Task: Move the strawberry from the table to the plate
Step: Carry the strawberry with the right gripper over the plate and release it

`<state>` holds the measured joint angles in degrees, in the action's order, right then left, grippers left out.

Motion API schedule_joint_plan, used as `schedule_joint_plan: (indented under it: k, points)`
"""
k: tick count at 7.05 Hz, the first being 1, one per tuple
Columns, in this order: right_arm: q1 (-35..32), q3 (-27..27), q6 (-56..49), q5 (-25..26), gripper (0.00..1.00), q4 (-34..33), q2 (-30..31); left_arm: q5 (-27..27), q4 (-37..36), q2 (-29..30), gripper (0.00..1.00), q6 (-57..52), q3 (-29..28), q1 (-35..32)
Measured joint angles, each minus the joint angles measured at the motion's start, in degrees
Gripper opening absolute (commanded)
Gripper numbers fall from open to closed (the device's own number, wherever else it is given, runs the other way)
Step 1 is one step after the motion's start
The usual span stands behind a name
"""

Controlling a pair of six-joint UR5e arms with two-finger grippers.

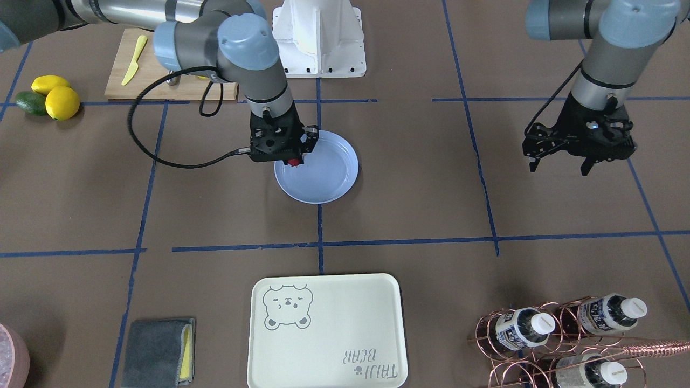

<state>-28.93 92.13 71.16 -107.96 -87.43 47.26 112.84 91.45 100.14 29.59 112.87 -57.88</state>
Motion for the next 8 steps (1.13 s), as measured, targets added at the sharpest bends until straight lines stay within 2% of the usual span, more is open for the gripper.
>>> schedule_joint_plan:
  k: [2, 4, 6, 7, 8]
  points:
    - [2.44, -5.79, 0.42, 2.44, 0.00, 0.28, -3.73, 1.29, 0.06, -2.55, 1.00, -7.47, -0.54, -4.29]
    - [3.05, -7.81, 0.44, 2.96, 0.01, 0.32, -4.76, 2.78, 0.12, -3.13, 1.00, -9.84, -0.99, -6.05]
    - [3.13, -8.94, 0.45, 3.02, 0.31, 0.38, -4.81, 3.44, 0.26, -3.18, 1.00, -10.26, -1.77, -6.32]
    - [3.11, -9.60, 0.40, 3.02, 0.76, 0.41, -4.81, 3.50, 0.53, -3.19, 1.00, -10.31, -2.10, -6.34]
    - [3.20, -9.89, 0.39, 3.02, 0.90, 0.46, -4.70, 3.52, 0.91, -3.18, 1.00, -10.33, -2.42, -6.39]
